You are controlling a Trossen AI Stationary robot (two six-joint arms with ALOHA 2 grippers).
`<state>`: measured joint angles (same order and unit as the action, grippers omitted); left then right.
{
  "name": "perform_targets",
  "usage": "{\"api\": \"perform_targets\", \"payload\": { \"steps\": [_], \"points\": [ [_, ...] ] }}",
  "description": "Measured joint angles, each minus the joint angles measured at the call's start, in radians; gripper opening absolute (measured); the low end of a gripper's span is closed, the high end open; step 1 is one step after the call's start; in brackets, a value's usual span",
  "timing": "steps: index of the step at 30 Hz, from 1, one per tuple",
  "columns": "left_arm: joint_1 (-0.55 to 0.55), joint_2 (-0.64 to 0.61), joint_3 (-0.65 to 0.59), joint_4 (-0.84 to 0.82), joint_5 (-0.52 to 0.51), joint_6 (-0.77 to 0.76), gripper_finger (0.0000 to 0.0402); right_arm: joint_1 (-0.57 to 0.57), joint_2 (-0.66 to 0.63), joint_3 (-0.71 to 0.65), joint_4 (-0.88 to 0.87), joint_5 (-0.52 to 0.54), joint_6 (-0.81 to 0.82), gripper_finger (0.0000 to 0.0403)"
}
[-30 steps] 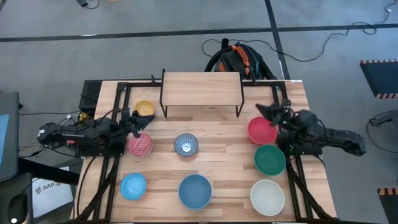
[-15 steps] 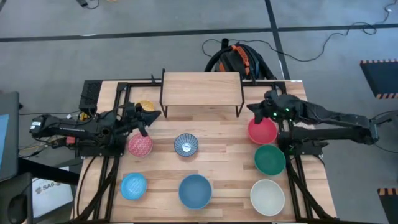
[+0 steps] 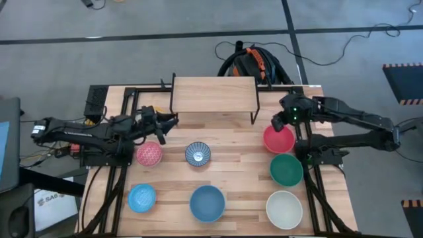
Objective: Place and stack bowls onto a shelf
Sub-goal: Put the red bowl on the shelf
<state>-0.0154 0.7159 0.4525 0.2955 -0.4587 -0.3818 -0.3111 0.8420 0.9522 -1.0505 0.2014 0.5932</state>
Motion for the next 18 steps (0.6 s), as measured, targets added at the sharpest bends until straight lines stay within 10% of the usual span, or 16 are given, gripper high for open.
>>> {"api": "perform_targets", "payload": {
  "steps": [9,18],
  "points": [
    [0.000,0.146,0.012,0.067,0.008,-0.027,0.0196,-0.069,0.040,0.004,-0.248,0.002,0.061,0.0185],
    [0.000,0.264,0.012,0.197,0.027,-0.030,0.0194,-0.136,0.146,0.004,-0.283,0.003,0.001,0.0199]
  ]
}}
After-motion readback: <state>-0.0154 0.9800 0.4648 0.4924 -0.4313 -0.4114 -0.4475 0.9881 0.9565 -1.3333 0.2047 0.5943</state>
